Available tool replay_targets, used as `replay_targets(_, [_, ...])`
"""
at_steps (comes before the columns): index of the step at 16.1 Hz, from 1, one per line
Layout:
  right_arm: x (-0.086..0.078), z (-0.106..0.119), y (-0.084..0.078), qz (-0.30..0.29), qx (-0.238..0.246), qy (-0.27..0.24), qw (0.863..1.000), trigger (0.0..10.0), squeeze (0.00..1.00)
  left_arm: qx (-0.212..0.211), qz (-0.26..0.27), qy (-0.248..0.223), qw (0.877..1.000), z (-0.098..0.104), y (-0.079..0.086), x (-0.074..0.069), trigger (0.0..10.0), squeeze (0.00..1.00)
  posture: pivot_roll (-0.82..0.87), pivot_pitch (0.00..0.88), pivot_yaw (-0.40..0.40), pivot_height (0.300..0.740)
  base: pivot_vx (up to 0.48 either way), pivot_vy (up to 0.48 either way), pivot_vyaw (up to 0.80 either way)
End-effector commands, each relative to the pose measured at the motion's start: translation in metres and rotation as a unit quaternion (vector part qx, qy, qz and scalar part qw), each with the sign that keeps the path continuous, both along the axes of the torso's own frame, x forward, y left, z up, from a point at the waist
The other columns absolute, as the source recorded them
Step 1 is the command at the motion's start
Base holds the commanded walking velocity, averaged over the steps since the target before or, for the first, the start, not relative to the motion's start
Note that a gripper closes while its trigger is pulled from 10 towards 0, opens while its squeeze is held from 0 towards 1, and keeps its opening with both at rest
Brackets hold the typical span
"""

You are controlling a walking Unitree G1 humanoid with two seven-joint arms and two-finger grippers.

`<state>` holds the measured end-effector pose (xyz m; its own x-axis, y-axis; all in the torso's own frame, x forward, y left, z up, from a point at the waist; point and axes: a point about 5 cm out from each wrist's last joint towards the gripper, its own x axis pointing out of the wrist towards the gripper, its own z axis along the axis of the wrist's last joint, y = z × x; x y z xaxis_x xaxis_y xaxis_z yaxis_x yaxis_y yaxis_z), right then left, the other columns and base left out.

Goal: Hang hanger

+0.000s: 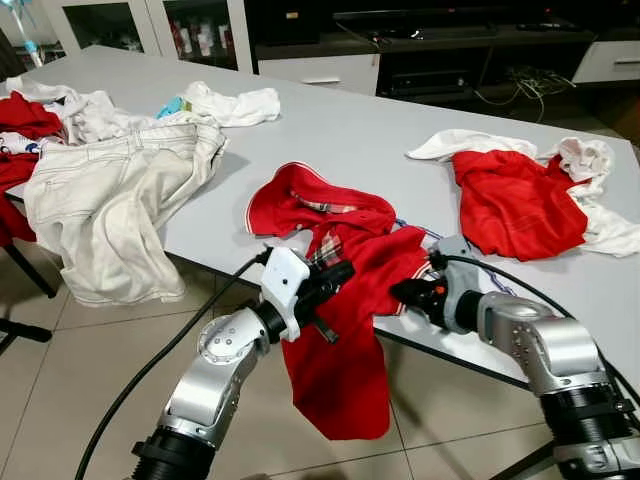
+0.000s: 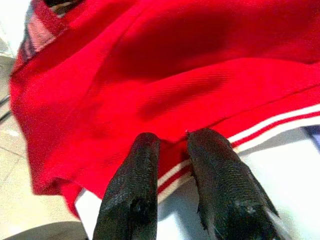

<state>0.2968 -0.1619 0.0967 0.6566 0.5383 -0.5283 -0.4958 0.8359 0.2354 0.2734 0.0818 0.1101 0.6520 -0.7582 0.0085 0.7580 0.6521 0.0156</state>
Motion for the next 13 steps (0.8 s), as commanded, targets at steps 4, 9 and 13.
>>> replay_targets(4, [-0.0012,0.0035,0.003,0.008,0.009,-0.002,1.0,10.0,0.0,0.001,0.0,0.0,1.0,0.0017,0.0017,0.0006,10.0,0.0,-0.11,0.0,0.011,0.74,0.0,0.0,0.0])
replay_targets(9, [-0.0012,0.0035,0.003,0.008,0.009,-0.002,1.0,10.0,0.0,0.001,0.0,0.0,1.0,0.0017,0.0017,0.0006,10.0,0.0,-0.11,0.0,0.011,0.74,0.0,0.0,0.0])
replay_targets(13, [-0.0012,0.0035,0.003,0.008,0.009,-0.002,1.0,10.0,0.0,0.001,0.0,0.0,1.0,0.0017,0.0017,0.0006,10.0,0.0,-0.11,0.0,0.011,0.74,0.0,0.0,0.0])
